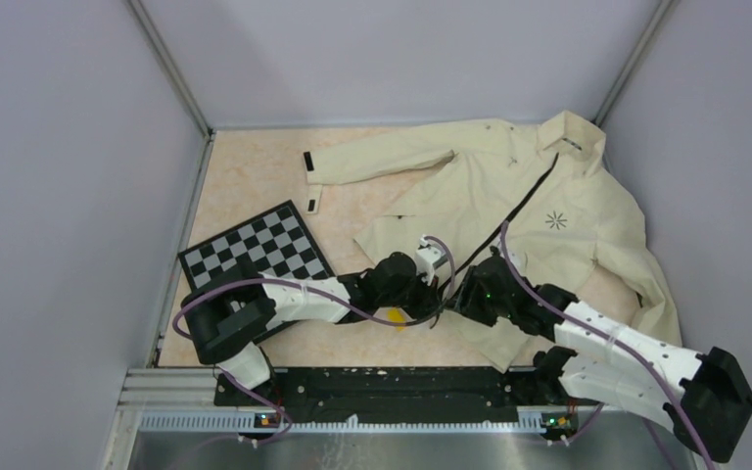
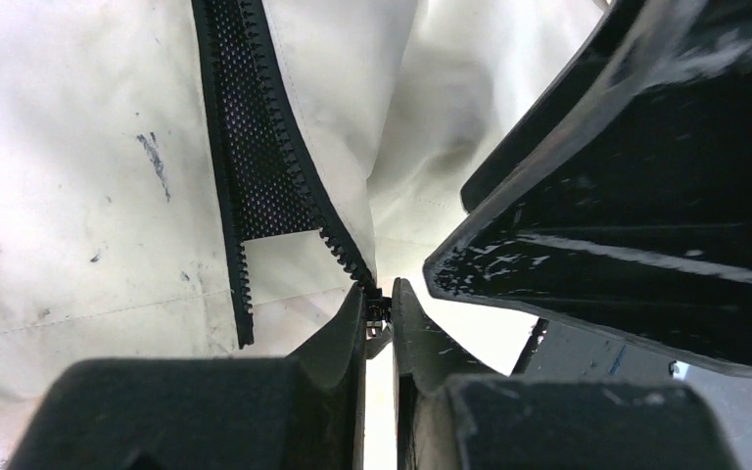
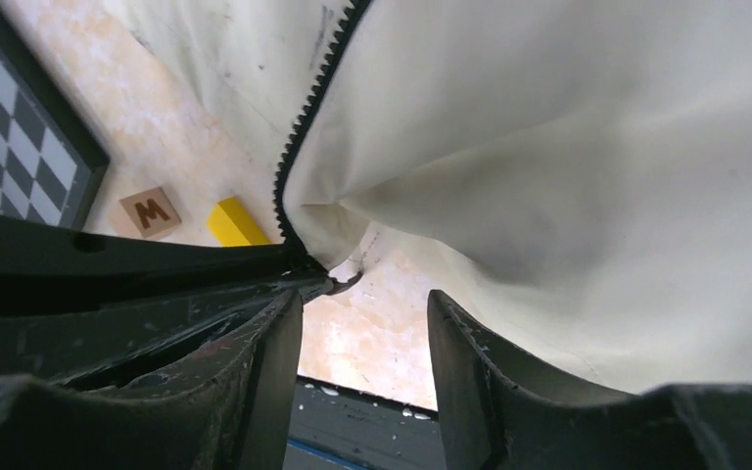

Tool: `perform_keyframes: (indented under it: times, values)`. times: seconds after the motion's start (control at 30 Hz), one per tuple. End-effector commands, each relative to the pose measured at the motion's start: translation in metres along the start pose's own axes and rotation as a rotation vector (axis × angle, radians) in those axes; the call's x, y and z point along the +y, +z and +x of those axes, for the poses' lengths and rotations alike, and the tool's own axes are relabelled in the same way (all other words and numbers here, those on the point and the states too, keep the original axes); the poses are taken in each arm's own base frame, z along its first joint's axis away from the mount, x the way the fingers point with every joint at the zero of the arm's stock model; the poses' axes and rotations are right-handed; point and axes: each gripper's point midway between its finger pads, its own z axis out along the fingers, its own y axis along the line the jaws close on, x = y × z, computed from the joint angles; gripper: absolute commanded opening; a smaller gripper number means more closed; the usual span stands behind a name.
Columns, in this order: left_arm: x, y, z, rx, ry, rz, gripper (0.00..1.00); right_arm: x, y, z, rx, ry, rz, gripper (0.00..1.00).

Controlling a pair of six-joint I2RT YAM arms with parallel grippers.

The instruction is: Zip up the jacket

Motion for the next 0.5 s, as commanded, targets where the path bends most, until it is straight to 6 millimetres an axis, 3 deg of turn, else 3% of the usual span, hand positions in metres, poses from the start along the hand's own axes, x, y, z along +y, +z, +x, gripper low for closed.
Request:
perform_keyframes:
  times: [0.0, 0.27, 0.47]
  values:
    - [-0.011, -0.005, -0.026, -0.075, 0.046, 0.016, 0.0, 0.024, -0.021, -0.031, -0.12, -0.012, -0.098, 0.51]
    - [-0.016, -0.003, -0.025, -0.072, 0.044, 0.031, 0.0, 0.044, -0.006, -0.041, -0.11, 0.005, -0.161, 0.47]
    - [-0.017, 0.0, -0.023, -0.063, 0.03, 0.038, 0.0, 0.043, 0.014, -0.033, -0.06, 0.006, -0.133, 0.38]
